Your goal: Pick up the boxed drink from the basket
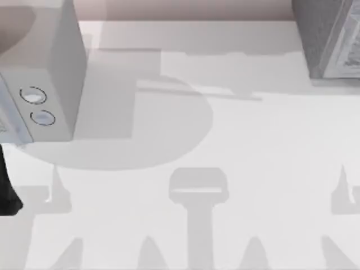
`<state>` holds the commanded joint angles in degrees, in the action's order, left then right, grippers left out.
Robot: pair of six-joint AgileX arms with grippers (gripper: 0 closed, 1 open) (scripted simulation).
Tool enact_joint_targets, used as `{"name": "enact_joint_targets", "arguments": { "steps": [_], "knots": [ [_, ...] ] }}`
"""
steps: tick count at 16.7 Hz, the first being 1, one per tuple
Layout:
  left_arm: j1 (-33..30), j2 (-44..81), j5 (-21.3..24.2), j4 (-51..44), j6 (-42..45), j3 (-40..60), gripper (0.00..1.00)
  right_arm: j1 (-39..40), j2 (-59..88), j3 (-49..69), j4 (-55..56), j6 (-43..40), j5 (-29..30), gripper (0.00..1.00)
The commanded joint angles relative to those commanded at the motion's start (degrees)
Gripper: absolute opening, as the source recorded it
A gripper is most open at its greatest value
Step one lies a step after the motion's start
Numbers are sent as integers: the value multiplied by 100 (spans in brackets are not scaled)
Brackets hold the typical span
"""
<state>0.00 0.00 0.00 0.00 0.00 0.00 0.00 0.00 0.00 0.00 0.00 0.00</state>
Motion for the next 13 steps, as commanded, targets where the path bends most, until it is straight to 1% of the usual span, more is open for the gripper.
{"name": "enact_joint_targets", "arguments": {
  "steps": [3, 6, 9, 13],
  "knots": [
    [23, 64, 16, 10, -4, 21, 100, 0, 0, 0, 0, 0, 0, 100],
    [197, 573, 154, 153, -7, 265, 100, 0, 0, 0, 0, 0, 0, 100],
    [482, 1432, 412, 480, 17, 786, 100, 0, 0, 0, 0, 0, 0, 100],
    [947, 2925, 880, 1079, 60, 1771, 100, 0, 0, 0, 0, 0, 0, 100]
  ]
}}
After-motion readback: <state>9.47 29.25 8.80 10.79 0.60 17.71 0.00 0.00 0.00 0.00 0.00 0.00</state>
